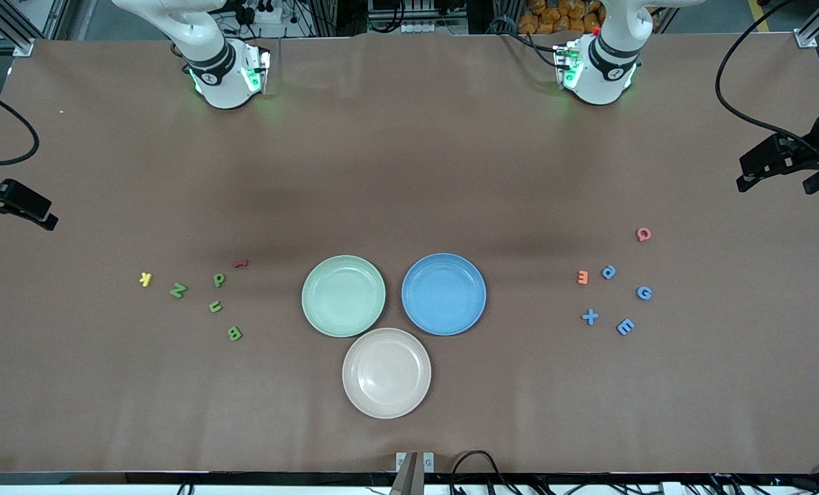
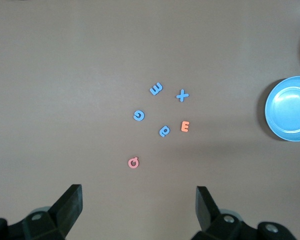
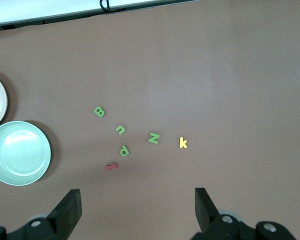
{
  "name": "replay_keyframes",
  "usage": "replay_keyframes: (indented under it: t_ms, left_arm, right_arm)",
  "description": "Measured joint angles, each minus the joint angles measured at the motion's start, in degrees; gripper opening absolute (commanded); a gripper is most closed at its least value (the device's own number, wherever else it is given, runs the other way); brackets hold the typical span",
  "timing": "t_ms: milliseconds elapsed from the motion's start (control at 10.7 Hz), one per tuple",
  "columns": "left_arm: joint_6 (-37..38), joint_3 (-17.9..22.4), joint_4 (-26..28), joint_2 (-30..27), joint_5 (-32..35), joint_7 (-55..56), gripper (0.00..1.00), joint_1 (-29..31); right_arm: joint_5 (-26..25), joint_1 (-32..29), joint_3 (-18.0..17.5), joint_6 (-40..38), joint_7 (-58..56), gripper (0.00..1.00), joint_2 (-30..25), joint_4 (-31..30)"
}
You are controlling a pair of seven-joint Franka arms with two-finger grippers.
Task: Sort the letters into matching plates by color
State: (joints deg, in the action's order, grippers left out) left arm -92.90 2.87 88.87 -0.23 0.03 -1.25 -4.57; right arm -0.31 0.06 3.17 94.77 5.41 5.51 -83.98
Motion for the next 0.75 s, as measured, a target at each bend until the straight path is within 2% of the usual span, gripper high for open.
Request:
replay_keyframes:
  t_ms: [746]
  left_arm:
    - [0.8,0.3,1.1,1.1,0.0,1.5,1.0,0.2]
  right_arm:
    - [0.0,0.3,0.0,0.0,0.0,1.0,0.1,0.0]
